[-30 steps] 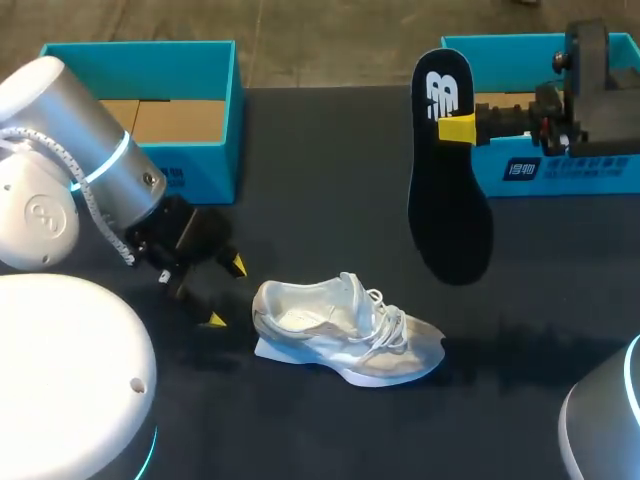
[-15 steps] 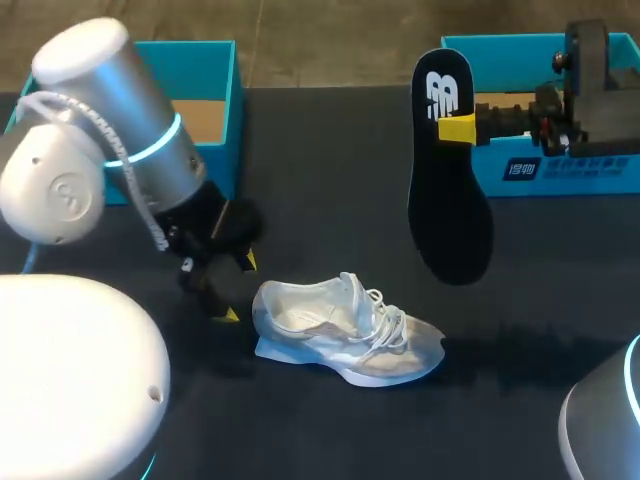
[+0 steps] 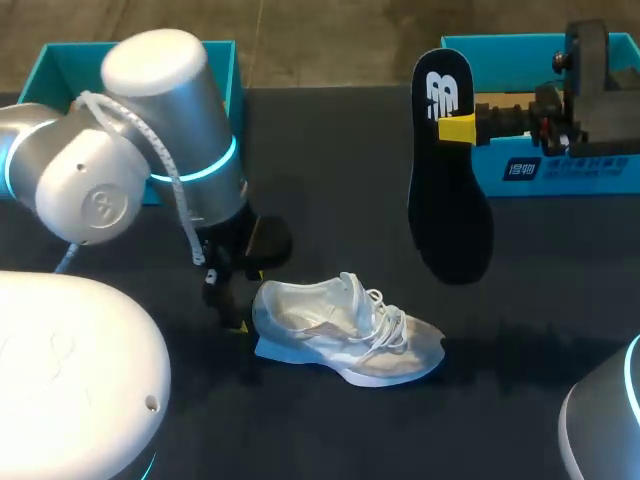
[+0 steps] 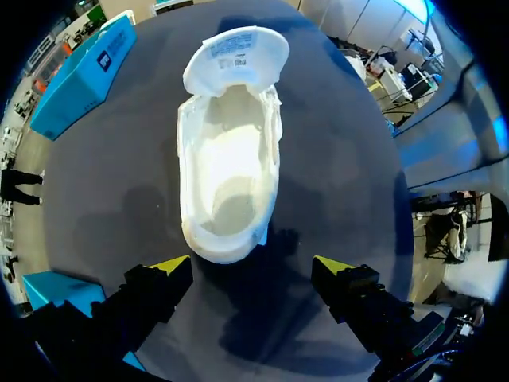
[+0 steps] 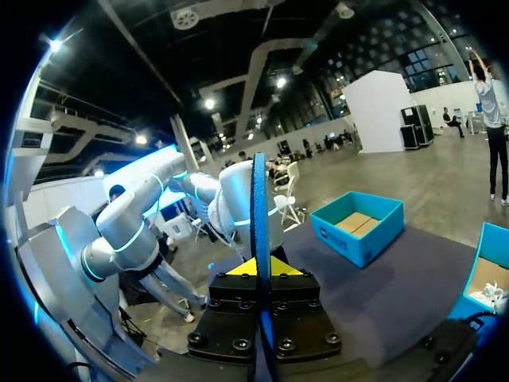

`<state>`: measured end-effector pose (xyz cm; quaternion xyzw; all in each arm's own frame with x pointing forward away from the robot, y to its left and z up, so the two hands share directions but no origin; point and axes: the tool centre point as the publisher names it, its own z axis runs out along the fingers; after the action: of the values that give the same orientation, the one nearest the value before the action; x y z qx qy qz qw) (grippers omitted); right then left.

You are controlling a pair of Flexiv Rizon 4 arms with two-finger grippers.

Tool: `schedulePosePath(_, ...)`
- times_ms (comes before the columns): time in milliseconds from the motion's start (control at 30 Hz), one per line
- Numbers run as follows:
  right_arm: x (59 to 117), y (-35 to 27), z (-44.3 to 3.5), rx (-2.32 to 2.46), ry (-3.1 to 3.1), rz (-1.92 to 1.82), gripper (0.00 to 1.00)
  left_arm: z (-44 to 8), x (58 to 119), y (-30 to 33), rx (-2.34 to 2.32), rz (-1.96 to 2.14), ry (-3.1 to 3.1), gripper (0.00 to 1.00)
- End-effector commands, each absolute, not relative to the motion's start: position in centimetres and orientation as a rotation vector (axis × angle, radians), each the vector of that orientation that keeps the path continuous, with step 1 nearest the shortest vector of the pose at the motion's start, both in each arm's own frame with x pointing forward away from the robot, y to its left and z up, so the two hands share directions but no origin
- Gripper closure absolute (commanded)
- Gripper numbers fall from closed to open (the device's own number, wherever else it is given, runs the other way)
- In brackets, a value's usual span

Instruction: Take the shoe out of the shoebox, open the shoe tongue, remove and reinsert the insole, then place the shoe into the shoebox

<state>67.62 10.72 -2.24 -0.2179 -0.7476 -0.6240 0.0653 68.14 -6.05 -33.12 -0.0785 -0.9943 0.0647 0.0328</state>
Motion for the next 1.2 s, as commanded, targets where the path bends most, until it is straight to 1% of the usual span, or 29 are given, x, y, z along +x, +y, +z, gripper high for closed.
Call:
schedulePosePath(33, 67.8, 11.0, -2.2, -0.660, -2.258, -1.876, 1.00, -33.6, 68.3, -7.1, -0.227, 0.043, -3.080, 0.00)
schedulePosePath(167, 67.8, 11.0, -2.2, -0.660, -2.258, -1.876, 1.00, -33.8, 68.6, -7.2, -0.219, 0.042, -3.075, 0.00)
schedulePosePath(367, 67.8, 11.0, -2.2, -0.660, -2.258, -1.876, 1.00, -32.1, 68.8, -7.8, -0.233, 0.095, -3.093, 0.00)
schedulePosePath(733, 67.8, 11.0, -2.2, -0.660, -2.258, -1.876, 1.00, -30.3, 69.8, -12.0, -0.265, 0.135, -3.110, 0.00)
schedulePosePath(1200, 67.8, 11.0, -2.2, -0.660, -2.258, -1.876, 1.00, -31.4, 71.5, -15.0, -0.214, 0.141, -3.103, 0.00)
